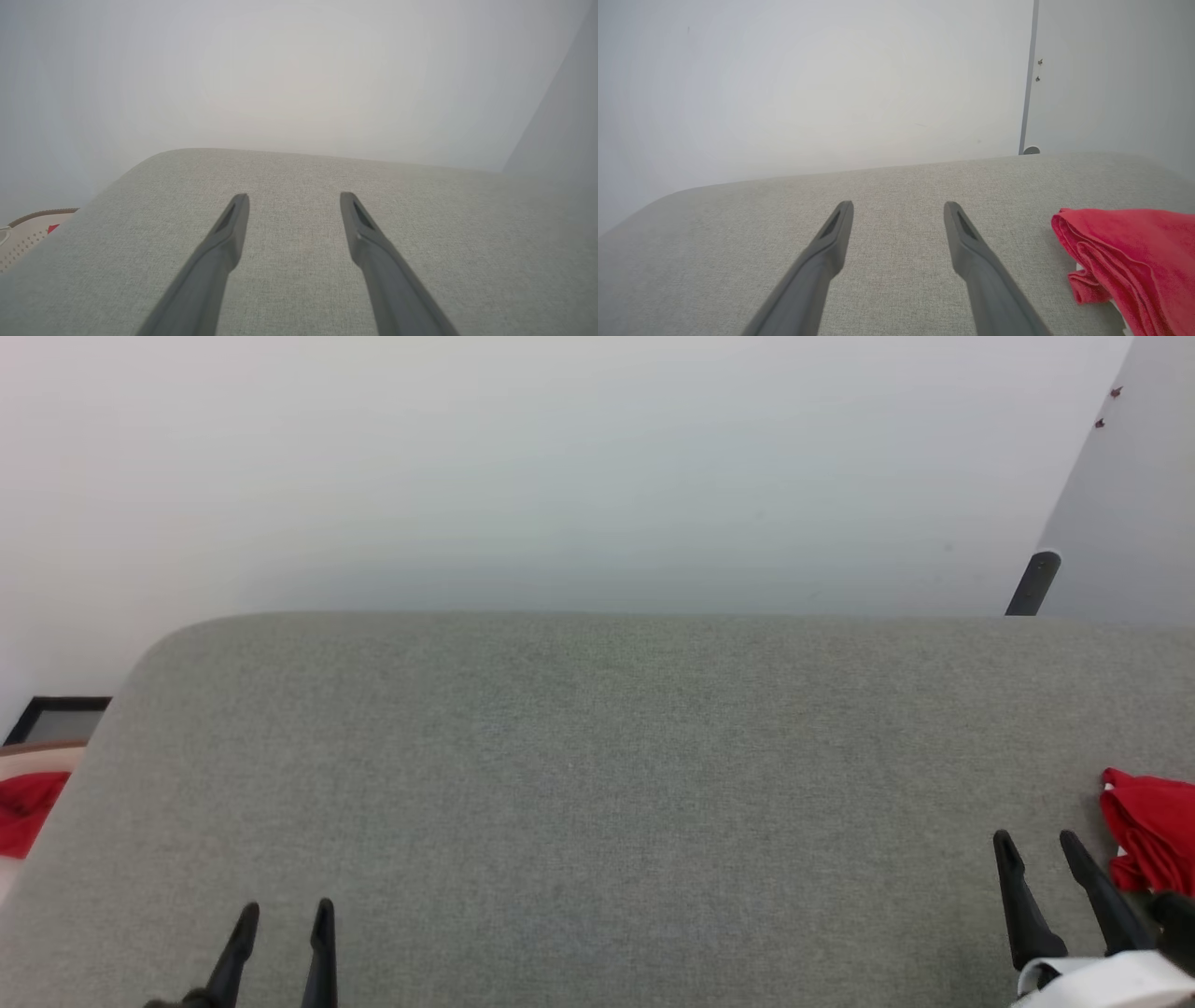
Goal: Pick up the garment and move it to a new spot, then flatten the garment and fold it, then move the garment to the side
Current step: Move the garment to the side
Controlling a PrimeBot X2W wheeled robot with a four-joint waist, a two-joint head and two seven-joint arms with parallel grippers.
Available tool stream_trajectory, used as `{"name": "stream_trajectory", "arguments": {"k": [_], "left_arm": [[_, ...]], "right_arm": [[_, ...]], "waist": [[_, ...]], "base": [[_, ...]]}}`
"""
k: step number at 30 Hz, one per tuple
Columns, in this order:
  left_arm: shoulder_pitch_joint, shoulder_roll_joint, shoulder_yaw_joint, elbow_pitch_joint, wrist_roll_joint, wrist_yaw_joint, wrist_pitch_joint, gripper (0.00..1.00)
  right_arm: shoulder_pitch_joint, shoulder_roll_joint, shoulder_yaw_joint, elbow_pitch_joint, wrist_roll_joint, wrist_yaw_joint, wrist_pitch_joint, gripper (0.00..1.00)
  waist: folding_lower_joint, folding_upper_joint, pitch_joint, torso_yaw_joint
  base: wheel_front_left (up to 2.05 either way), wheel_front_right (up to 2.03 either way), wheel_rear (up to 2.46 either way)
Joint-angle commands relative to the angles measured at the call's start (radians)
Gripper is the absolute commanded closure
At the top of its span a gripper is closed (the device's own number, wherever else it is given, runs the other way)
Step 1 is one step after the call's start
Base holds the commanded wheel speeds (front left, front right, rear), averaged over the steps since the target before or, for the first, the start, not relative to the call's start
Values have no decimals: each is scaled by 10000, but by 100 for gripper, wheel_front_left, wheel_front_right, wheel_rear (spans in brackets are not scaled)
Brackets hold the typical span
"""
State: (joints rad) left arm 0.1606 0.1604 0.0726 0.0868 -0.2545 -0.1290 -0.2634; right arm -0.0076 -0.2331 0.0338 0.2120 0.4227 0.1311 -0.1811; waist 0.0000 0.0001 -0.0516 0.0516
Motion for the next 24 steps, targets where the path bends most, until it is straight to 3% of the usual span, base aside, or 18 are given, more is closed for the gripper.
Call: {"name": "stream_trajectory", "arguments": {"k": [1,11,24], "left_arm": [[125,-19,30,-57,-6,-11,-6,0],[678,-45,25,-655,-307,23,28,0],[598,-27,-158,-764,-352,91,93,0]], "right_arm": [[173,55,-108,-121,-54,-9,66,0],[1017,671,-773,-1452,-498,-9,627,0],[1017,783,-727,-1814,-615,-9,854,0]], "waist": [[0,-1,-34,-17],[0,-1,-16,-78],[0,-1,48,-66]], "base": [[0,0,0],[0,0,0],[0,0,0]]}}
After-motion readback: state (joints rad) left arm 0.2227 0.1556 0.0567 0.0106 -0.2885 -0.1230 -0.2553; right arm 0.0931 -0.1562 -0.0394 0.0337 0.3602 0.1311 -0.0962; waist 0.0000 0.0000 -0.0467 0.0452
